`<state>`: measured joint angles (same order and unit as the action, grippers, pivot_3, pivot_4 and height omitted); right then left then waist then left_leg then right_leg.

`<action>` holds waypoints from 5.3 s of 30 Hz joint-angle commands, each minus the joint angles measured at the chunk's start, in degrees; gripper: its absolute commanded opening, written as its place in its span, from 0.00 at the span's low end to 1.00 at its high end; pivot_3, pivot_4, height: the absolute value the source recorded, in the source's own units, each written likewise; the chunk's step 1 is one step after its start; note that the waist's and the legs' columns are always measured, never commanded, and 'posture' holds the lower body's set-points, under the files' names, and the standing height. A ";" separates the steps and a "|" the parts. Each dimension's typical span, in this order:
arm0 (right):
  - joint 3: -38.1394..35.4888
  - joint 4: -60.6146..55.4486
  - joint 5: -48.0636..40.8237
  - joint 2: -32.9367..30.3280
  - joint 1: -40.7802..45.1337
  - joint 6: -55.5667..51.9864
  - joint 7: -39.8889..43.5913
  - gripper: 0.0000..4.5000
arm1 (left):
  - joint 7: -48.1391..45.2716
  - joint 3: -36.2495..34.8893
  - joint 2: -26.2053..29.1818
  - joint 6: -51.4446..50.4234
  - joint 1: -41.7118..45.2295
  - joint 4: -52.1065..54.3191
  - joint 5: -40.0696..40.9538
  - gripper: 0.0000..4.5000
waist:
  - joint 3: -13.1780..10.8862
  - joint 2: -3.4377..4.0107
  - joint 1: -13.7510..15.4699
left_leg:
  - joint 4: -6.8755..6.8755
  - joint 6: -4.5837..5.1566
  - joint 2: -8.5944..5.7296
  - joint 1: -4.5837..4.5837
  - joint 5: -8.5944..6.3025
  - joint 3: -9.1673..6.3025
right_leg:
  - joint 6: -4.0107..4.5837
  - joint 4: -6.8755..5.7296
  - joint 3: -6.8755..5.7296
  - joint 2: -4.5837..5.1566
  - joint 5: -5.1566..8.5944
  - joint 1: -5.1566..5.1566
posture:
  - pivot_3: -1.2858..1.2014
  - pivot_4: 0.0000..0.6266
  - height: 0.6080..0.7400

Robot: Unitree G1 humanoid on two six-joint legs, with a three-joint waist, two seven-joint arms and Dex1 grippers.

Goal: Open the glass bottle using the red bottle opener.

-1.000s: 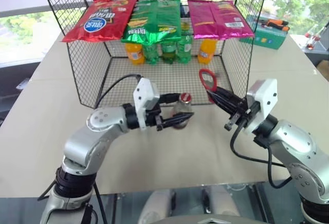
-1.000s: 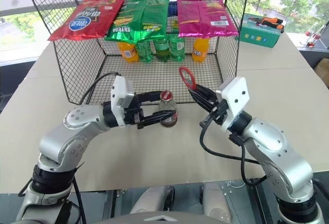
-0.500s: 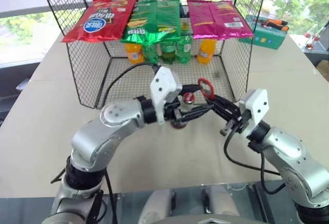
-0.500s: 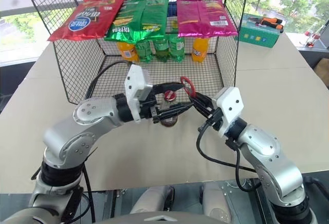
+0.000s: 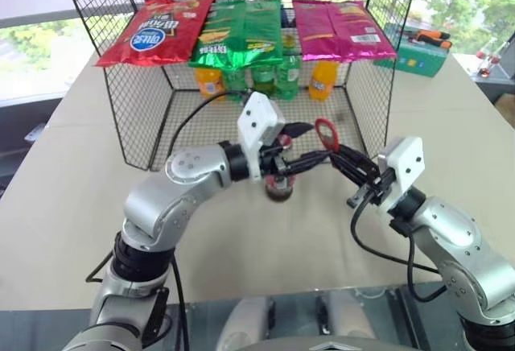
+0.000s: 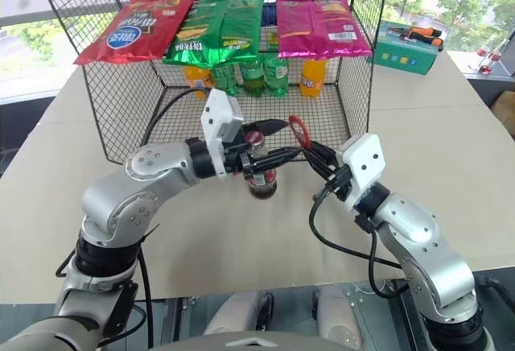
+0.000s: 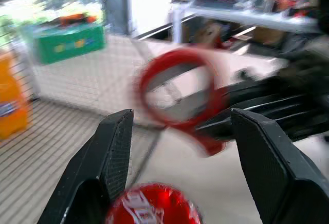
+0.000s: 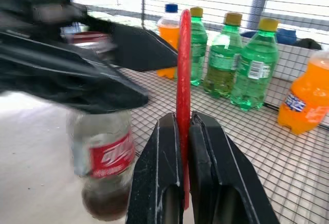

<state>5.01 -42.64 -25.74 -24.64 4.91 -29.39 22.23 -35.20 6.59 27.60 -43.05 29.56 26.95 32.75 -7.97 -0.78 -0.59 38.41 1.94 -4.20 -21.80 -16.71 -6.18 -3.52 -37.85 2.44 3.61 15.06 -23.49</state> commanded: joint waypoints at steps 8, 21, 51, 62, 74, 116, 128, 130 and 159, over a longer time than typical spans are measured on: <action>-1.14 -2.88 -1.19 -0.15 0.12 0.16 0.60 0.00 | -8.07 -9.06 1.07 9.07 3.04 -11.54 1.74 0.68 | 0.00 0.00 0.09 | 0.01 0.00 0.00 0.00 0.00 0.00 | 0.00 0.01 -0.03 0.01 0.00 -0.04 | 0.52 0.24 1.00; -1.32 -1.89 -1.26 -0.05 0.49 0.31 1.19 0.00 | -16.82 -9.63 2.90 12.35 -1.31 -11.47 3.78 0.68 | 0.00 0.00 -0.06 | -0.02 0.00 -0.01 -0.06 0.00 0.00 | 0.00 0.05 -0.01 0.04 0.00 -0.11 | 0.52 0.24 1.00; -2.25 -2.61 -2.32 -0.06 1.71 -1.67 0.26 0.00 | -19.82 -7.38 5.61 10.49 -2.70 -9.89 3.20 0.68 | 0.00 0.00 -0.09 | -0.02 0.00 -0.01 -0.05 0.00 0.00 | 0.00 0.03 0.00 0.04 0.00 -0.11 | 0.52 0.24 1.00; -1.90 -2.46 -1.96 0.12 1.58 -1.35 0.18 0.00 | -21.83 -6.07 6.72 10.67 -3.08 -9.69 2.89 0.68 | 0.00 0.00 -0.10 | -0.02 0.00 0.00 -0.05 0.00 0.00 | 0.00 0.03 0.00 0.04 0.00 -0.11 | 0.52 0.24 1.00; -0.57 -1.82 -0.43 -0.02 1.29 0.44 1.38 0.00 | -23.53 -5.43 7.06 11.61 -3.69 -10.23 2.07 0.28 | 0.02 0.03 -0.07 | -0.02 0.00 0.00 -0.02 0.00 -0.01 | 0.00 0.04 -0.01 0.04 0.00 -0.09 | 0.52 0.24 1.00; 22.71 43.06 59.96 -4.15 15.11 66.87 -1.78 0.00 | -22.59 -5.83 7.13 9.75 -3.08 -11.03 0.47 0.25 | 0.67 0.14 -0.30 | -0.26 -0.01 -0.01 1.29 -0.01 0.13 | 0.02 0.13 0.12 -0.27 0.03 1.05 | 0.52 0.24 1.00; 13.03 32.04 52.69 -14.71 29.34 60.72 8.97 0.00 | -23.17 -5.10 8.42 11.08 -5.58 -10.74 -0.95 0.25 | 0.63 0.19 -0.24 | -0.24 -0.02 0.18 1.18 -0.02 0.12 | 0.03 0.22 0.11 -0.36 0.03 1.01 | 0.52 0.24 1.00; 12.04 31.46 52.03 -14.92 30.98 60.06 9.78 0.00 | -23.18 -4.95 8.43 11.29 -5.68 -10.91 -1.04 0.25 | 0.61 0.20 -0.22 | -0.24 -0.02 0.19 1.14 -0.02 0.12 | 0.03 0.23 0.11 -0.34 0.03 0.98 | 0.52 0.24 1.00; -5.71 -2.04 4.34 9.34 0.03 -16.78 4.70 0.00 | -22.06 -7.15 7.58 14.02 -7.75 -9.38 1.84 0.25 | 0.41 0.36 -0.25 | -0.77 0.00 0.20 0.97 -0.03 0.02 | 0.04 0.58 0.08 -0.04 0.03 0.79 | 0.52 0.24 1.00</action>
<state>2.08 -40.87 -18.32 -16.65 2.64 -45.29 28.80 -57.87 -0.25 35.43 -28.08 22.29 17.45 34.02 -7.57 -0.42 -0.83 37.60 1.94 -3.99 -20.82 -16.74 -6.20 -3.49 -37.26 2.50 3.57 15.09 -22.73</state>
